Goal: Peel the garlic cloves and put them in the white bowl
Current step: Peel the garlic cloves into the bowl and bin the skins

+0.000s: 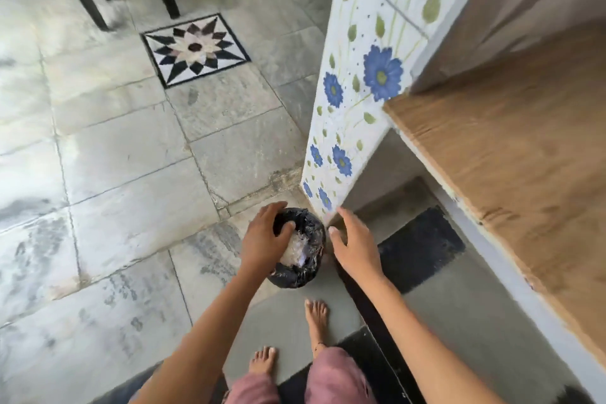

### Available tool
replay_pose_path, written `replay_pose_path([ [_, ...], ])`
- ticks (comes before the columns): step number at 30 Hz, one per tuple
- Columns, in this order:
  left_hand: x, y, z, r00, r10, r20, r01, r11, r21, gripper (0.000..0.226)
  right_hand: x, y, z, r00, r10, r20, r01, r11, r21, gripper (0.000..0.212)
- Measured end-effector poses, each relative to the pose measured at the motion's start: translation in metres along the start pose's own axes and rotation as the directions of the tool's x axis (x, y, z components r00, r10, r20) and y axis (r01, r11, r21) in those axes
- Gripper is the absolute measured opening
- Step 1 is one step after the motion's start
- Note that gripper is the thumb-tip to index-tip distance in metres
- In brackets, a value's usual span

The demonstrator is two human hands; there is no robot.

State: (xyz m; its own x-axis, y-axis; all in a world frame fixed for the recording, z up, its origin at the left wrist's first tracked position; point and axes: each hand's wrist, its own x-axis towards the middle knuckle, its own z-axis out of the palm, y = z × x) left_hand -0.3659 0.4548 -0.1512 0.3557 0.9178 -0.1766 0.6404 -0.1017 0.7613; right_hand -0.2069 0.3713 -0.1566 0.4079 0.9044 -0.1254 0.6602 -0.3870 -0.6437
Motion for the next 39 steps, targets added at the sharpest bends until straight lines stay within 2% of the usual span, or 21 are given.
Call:
replay_pose_path([
  [2,-0.021,0.031,-0.011,0.987,0.160,0.020,-0.160,0.987,0.009,0.038,-0.035,-0.014,-0.031,0.988,-0.030,-0.153,0.027,0.999,-0.020,0.043],
  [5,-0.046,0.081,-0.013,0.922,0.380,0.076,-0.380,0.925,-0.017,0.039,-0.085,-0.022,-0.070,0.919,-0.014,-0.393,0.013,1.000,-0.007,0.045],
  [7,-0.064,0.119,-0.002,0.850,0.506,0.147,-0.504,0.862,-0.055,0.043,-0.122,-0.016,-0.096,0.842,0.023,-0.538,-0.023,1.000,0.007,0.050],
  [10,-0.091,0.175,0.030,0.722,0.653,0.228,-0.644,0.755,-0.122,0.036,-0.177,0.007,-0.134,0.702,0.089,-0.707,-0.110,0.994,0.016,0.051],
  [15,-0.135,0.254,0.104,0.524,0.779,0.344,-0.751,0.613,-0.246,0.033,-0.254,0.071,-0.196,0.495,0.169,-0.853,-0.273,0.961,0.032,0.045],
  [18,-0.156,0.304,0.161,0.433,0.802,0.411,-0.806,0.549,-0.222,0.036,-0.291,0.116,-0.237,0.430,0.203,-0.880,-0.379,0.925,0.028,0.046],
  [21,-0.166,0.348,0.213,0.384,0.789,0.480,-0.862,0.492,-0.119,0.033,-0.314,0.166,-0.269,0.439,0.246,-0.864,-0.480,0.877,0.005,0.049],
  [22,-0.167,0.359,0.228,0.388,0.776,0.496,-0.875,0.480,-0.066,0.033,-0.318,0.183,-0.277,0.456,0.269,-0.848,-0.515,0.857,-0.005,0.051],
  [27,-0.168,0.381,0.265,0.467,0.636,0.614,-0.864,0.475,0.164,0.034,-0.323,0.242,-0.288,0.545,0.355,-0.759,-0.656,0.745,-0.122,0.057],
  [31,-0.172,0.378,0.274,0.509,0.612,0.605,-0.849,0.472,0.238,0.029,-0.321,0.252,-0.284,0.549,0.377,-0.746,-0.671,0.731,-0.124,0.057],
  [34,-0.171,0.379,0.280,0.462,0.624,0.631,-0.882,0.401,0.248,0.027,-0.321,0.248,-0.285,0.549,0.377,-0.746,-0.679,0.722,-0.135,0.057],
  [36,-0.167,0.385,0.282,0.440,0.581,0.685,-0.894,0.357,0.271,0.021,-0.321,0.247,-0.285,0.554,0.377,-0.742,-0.689,0.709,-0.154,0.058],
  [39,-0.163,0.400,0.283,0.405,0.531,0.744,-0.906,0.340,0.250,0.012,-0.321,0.246,-0.284,0.564,0.387,-0.730,-0.692,0.703,-0.162,0.059],
])
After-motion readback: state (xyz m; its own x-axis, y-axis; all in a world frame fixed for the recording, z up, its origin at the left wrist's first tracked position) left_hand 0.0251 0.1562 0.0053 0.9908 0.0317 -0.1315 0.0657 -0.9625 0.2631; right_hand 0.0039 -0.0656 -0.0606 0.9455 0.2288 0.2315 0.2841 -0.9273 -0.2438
